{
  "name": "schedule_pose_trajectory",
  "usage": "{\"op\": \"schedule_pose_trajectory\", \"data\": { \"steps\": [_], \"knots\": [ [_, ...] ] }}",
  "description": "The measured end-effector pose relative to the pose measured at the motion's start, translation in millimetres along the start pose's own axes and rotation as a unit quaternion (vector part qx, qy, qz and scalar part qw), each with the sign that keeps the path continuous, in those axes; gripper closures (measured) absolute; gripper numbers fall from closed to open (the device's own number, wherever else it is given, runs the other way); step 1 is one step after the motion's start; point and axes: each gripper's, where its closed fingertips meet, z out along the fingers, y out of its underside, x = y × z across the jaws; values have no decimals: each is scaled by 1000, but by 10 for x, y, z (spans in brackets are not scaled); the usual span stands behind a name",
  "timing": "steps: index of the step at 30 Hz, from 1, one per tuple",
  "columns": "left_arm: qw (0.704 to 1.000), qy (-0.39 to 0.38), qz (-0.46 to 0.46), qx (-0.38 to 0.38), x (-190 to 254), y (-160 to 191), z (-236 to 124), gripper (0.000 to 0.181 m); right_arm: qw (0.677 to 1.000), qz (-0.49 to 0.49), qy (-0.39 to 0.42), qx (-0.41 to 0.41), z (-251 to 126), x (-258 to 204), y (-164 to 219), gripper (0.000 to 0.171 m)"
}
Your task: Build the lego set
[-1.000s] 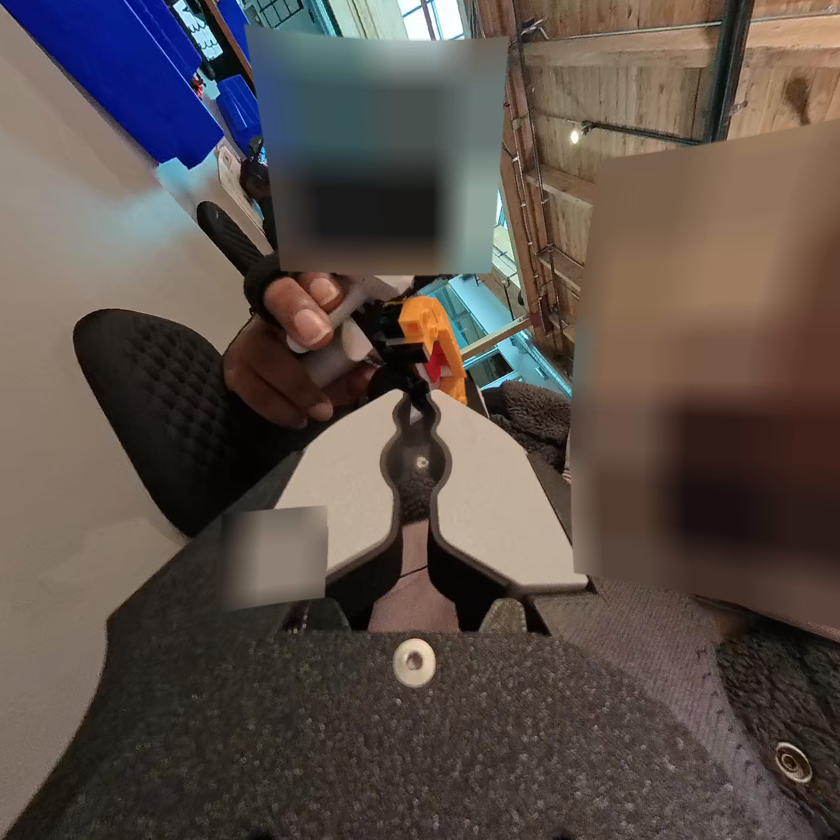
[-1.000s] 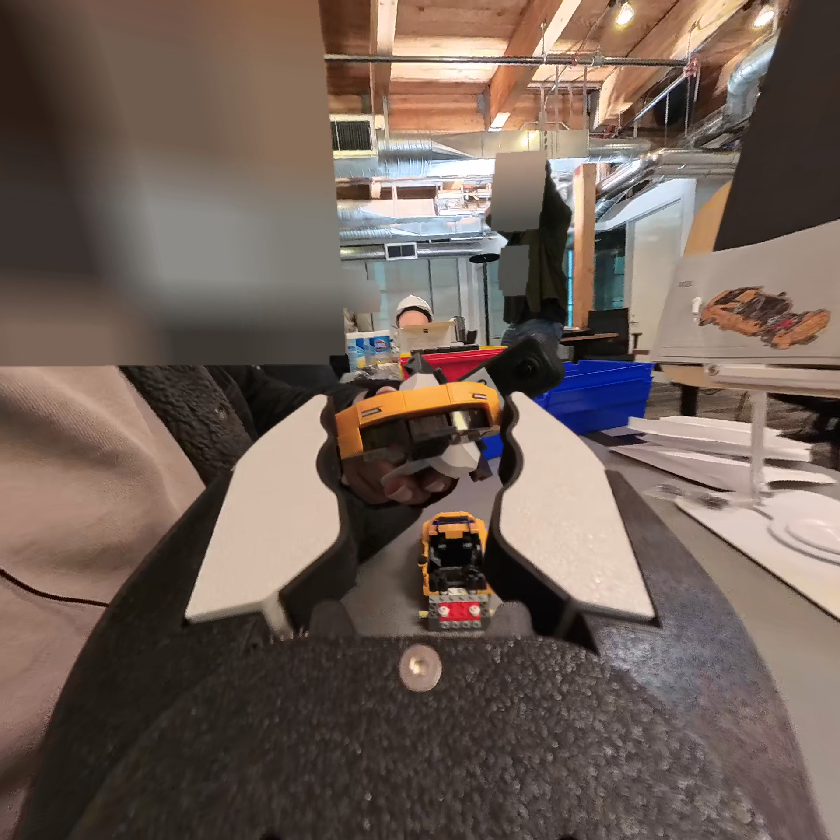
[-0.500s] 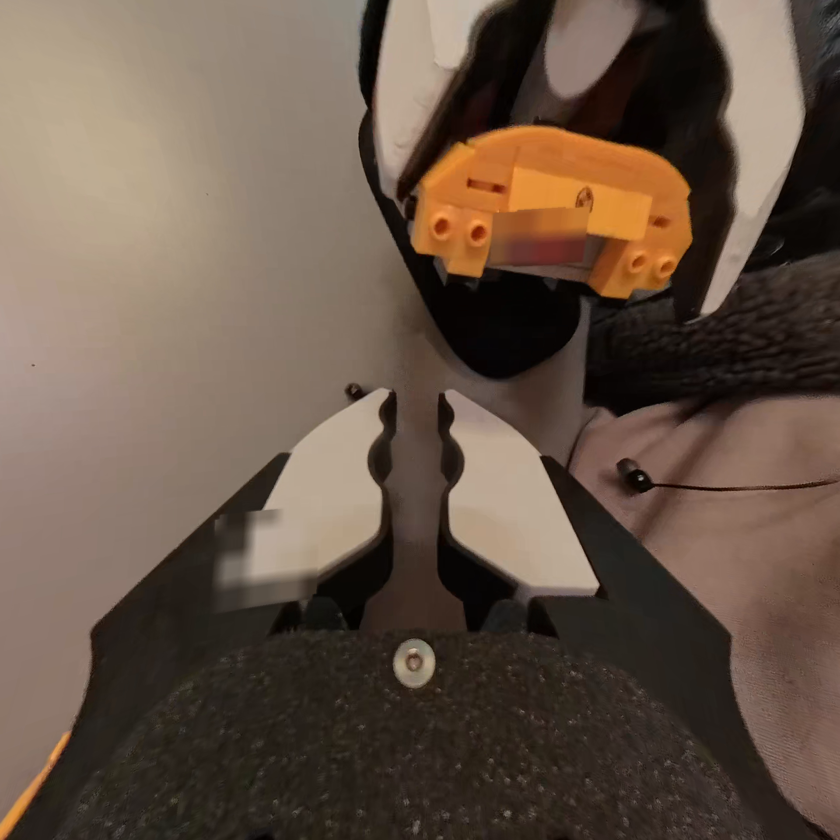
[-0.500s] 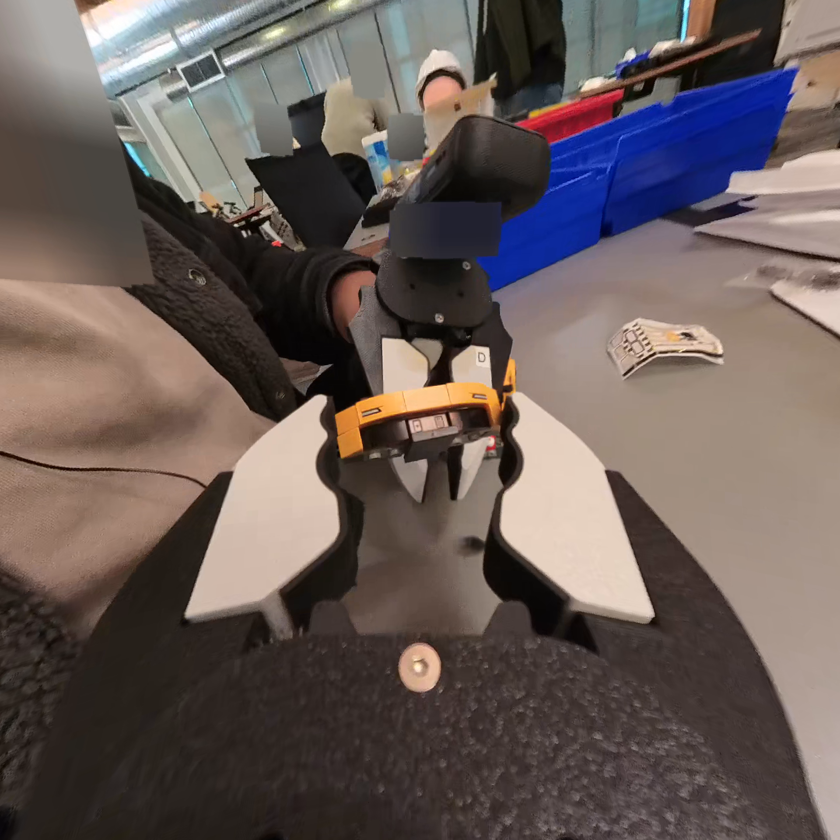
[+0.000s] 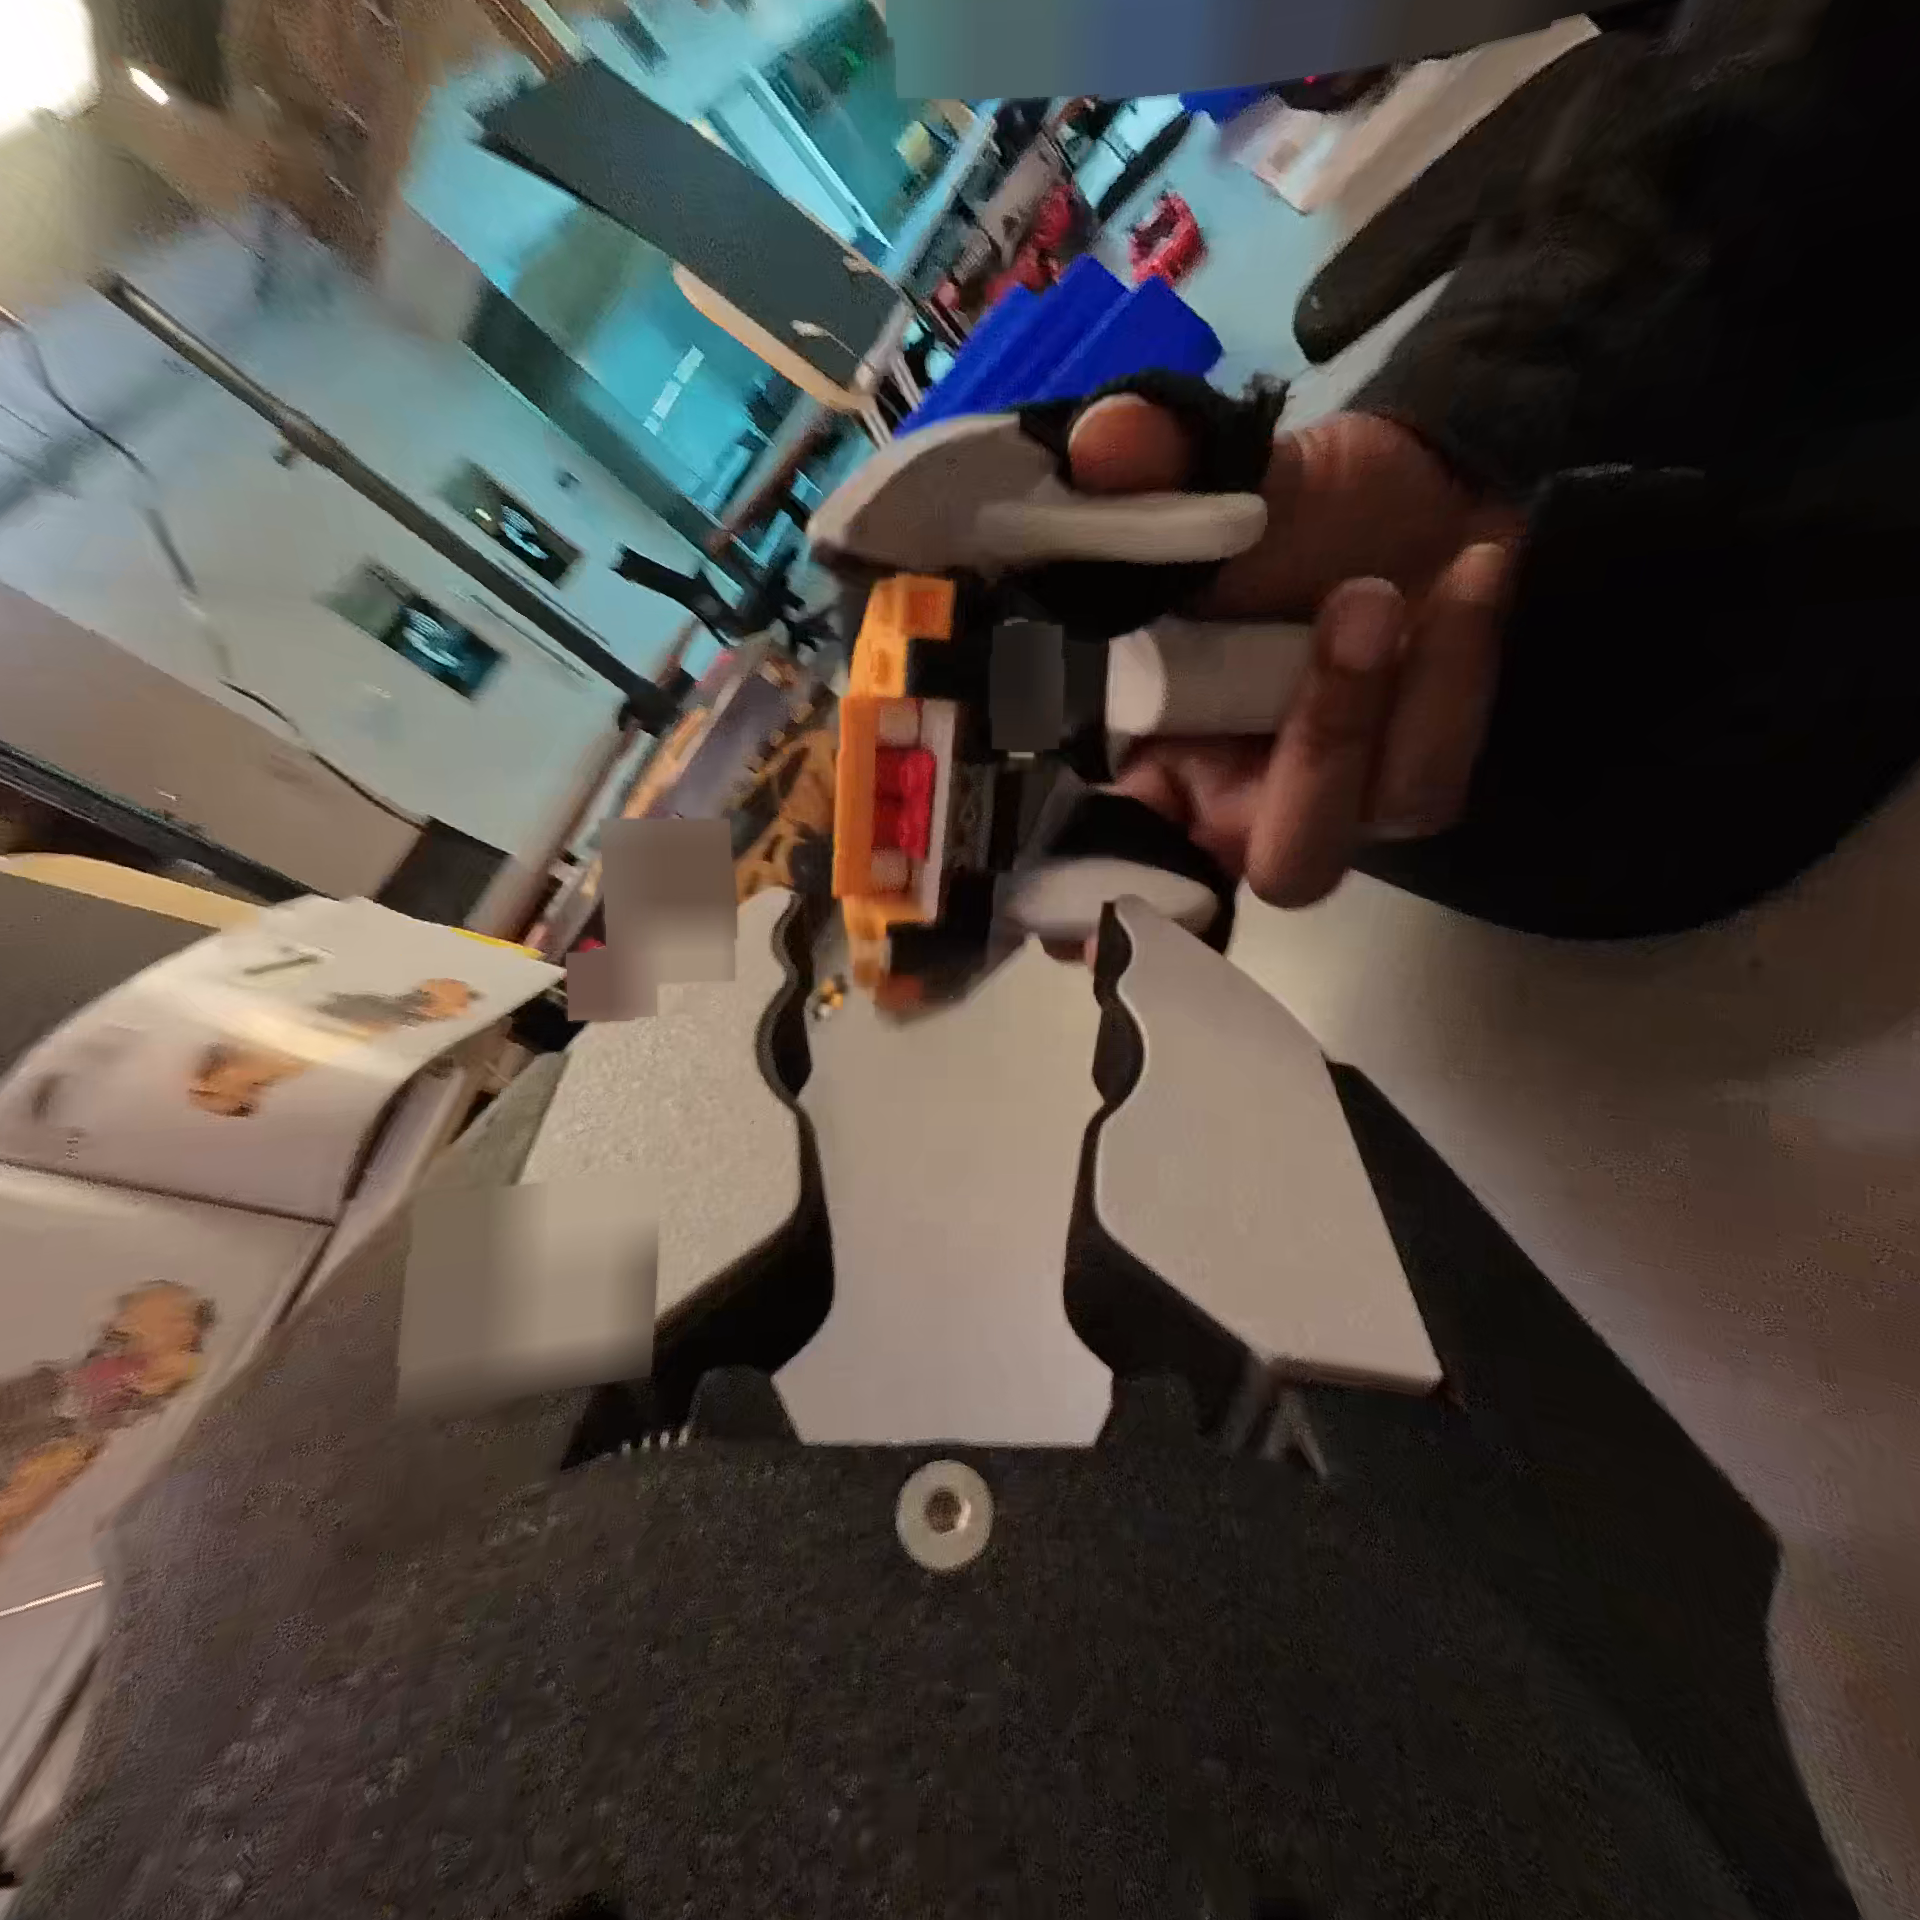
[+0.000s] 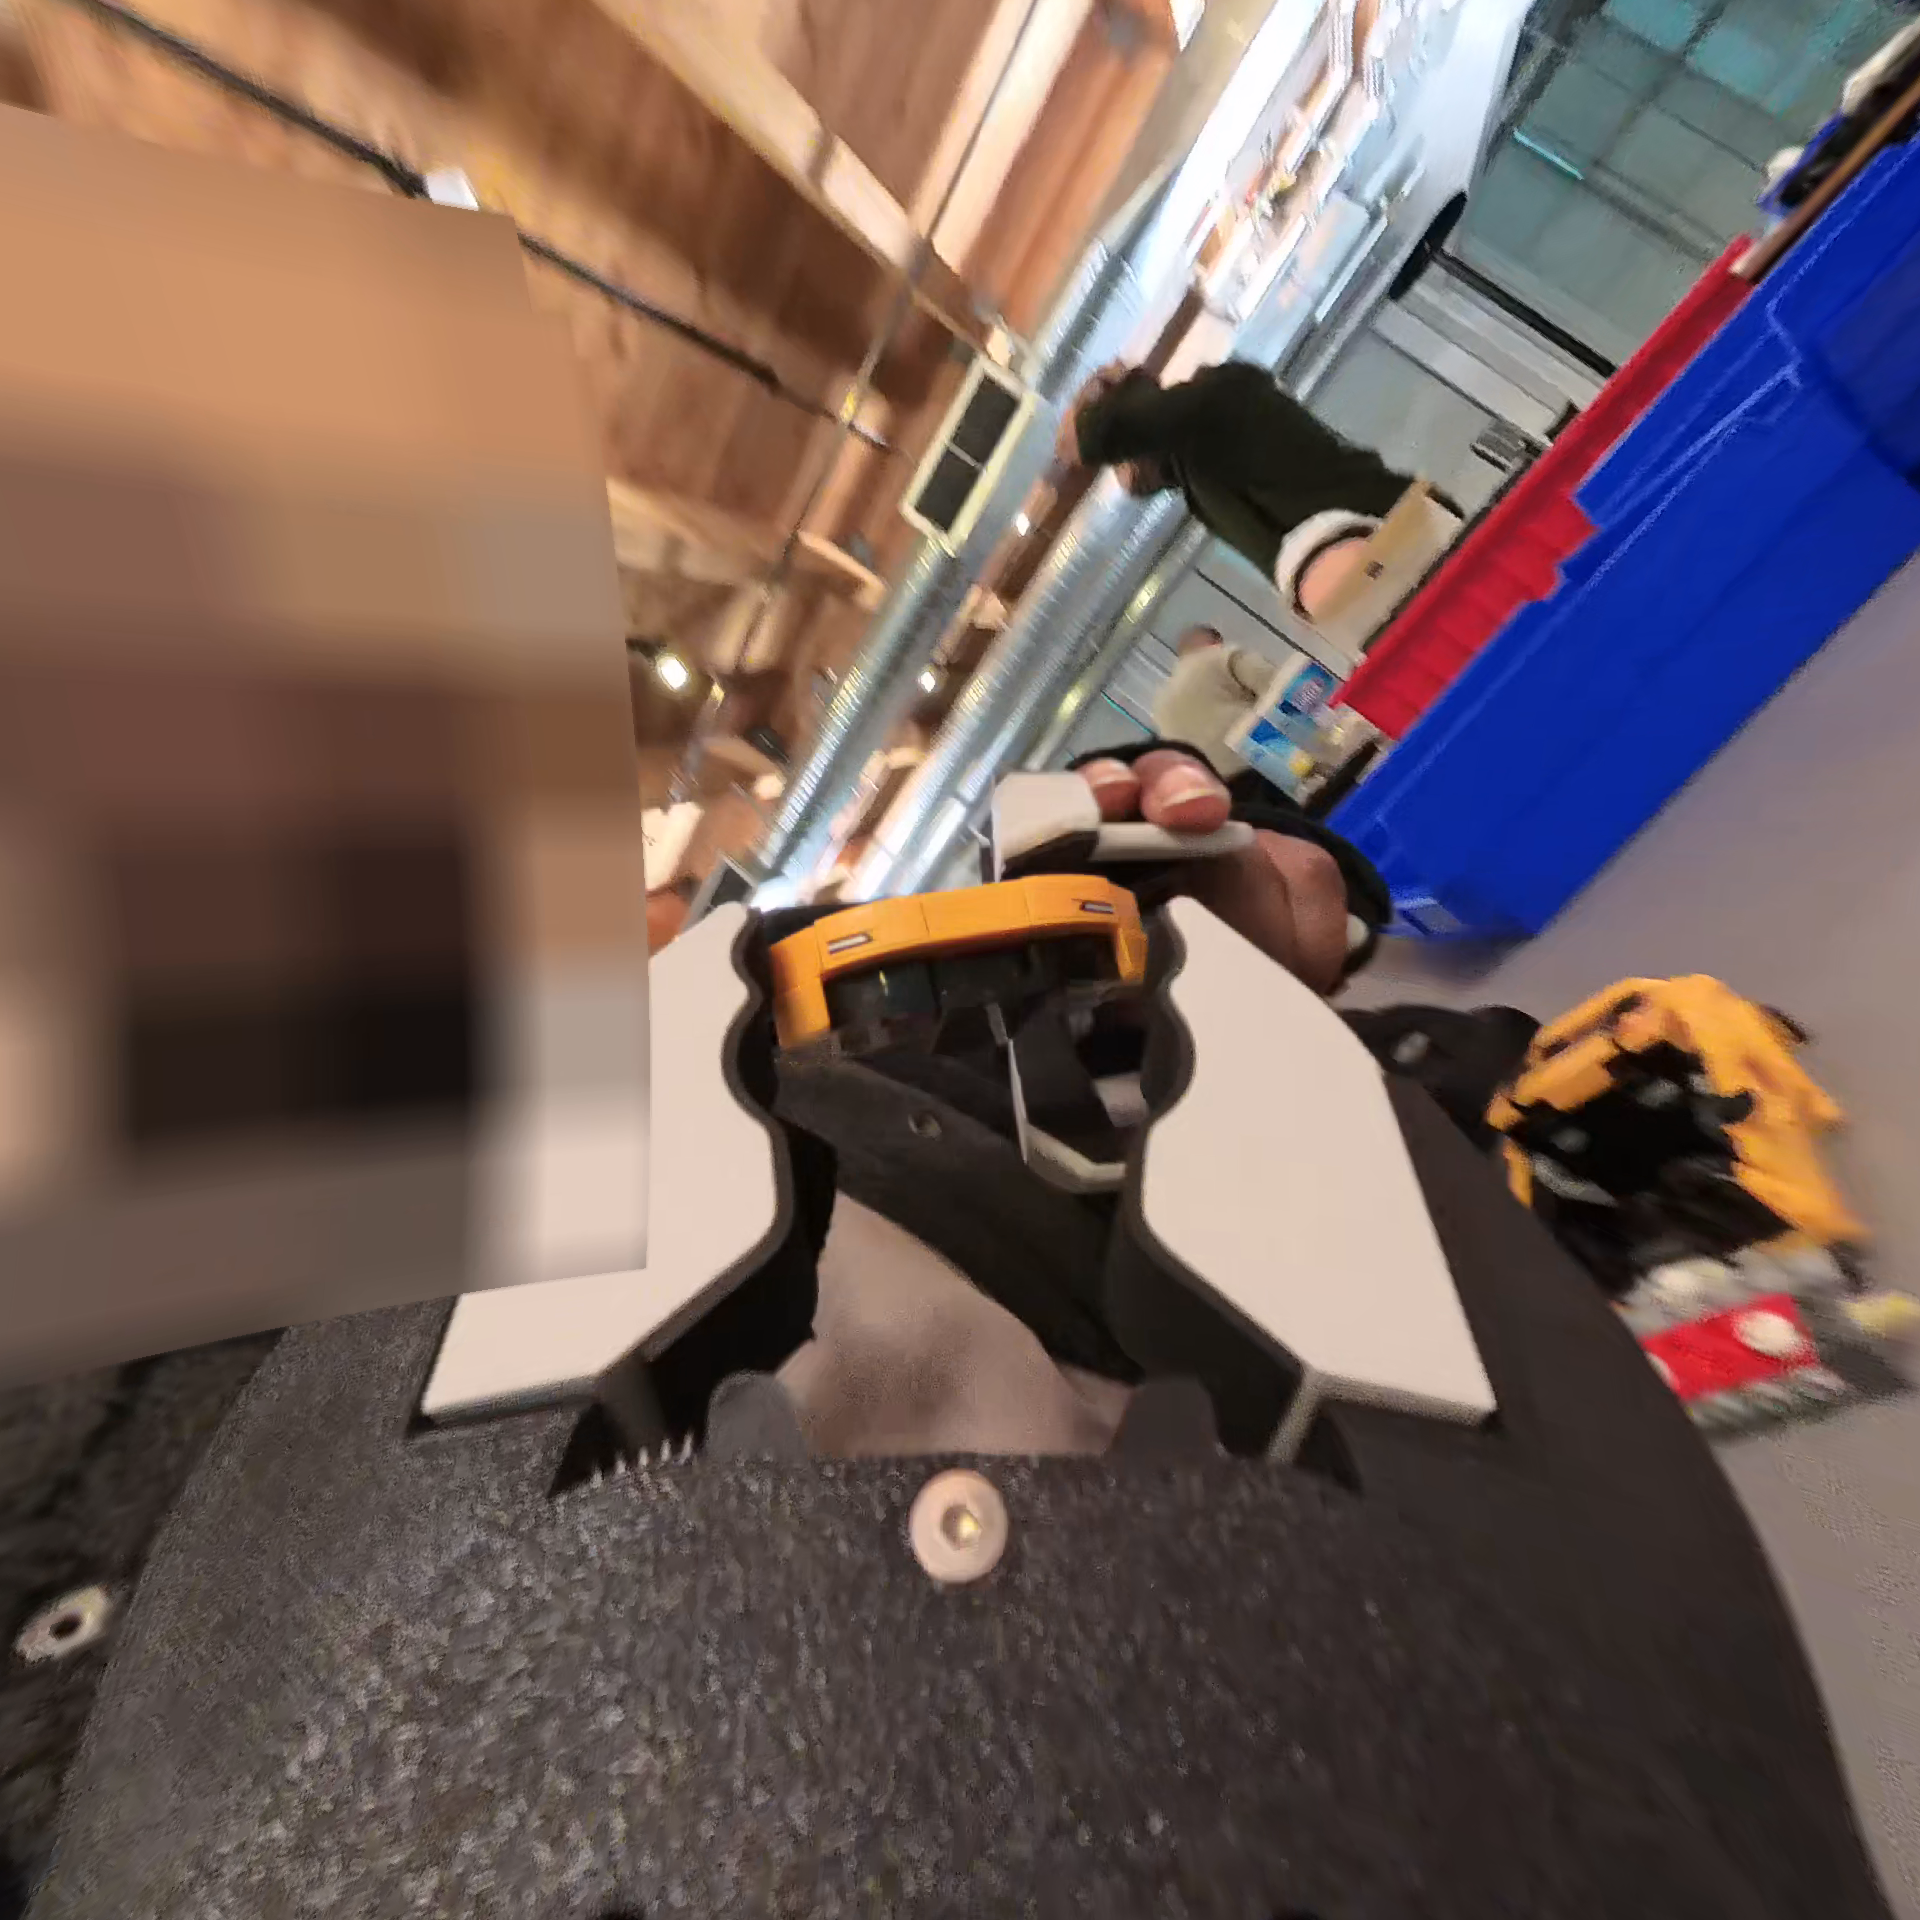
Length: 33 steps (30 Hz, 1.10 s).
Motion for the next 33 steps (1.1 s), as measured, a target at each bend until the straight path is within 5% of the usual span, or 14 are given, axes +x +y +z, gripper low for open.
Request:
{"op": "schedule_pose_trajectory", "data": {
  "steps": [4, 7, 11, 13, 16, 19, 22, 29, 33],
  "knots": [
    [999, -31, 6, 22, -106, -63, -104, 152, 998, 35, -25, 40, 155, -14, 49, 102],
    [1000, -1, 4, 4, -42, 7, -173, 154, 999, 42, -5, 18, 172, 57, 117, 103],
    [987, 113, -102, -49, 143, 198, -301, 155, 981, -99, 135, -98, -96, 287, 157, 109],
    [956, 192, -185, -120, 293, 399, -380, 155, 922, -241, 223, -206, -239, 352, 223, 109],
    [914, 258, -278, -141, 396, 444, -454, 155, 793, -405, 301, -340, -262, 470, 393, 109],
    [898, 280, -293, -173, 462, 518, -445, 155, 740, -451, 312, -389, -182, 623, 573, 121],
    [892, 292, -296, -178, 530, 538, -441, 155, 742, -450, 312, -387, -166, 733, 604, 147],
    [884, 285, -356, -103, 526, 554, -433, 156, 802, -395, 268, -359, -185, 763, 601, 148],
    [893, 260, -352, -107, 539, 674, -360, 157, 788, -374, 301, -385, -388, 841, 483, 141]
  ]
}}
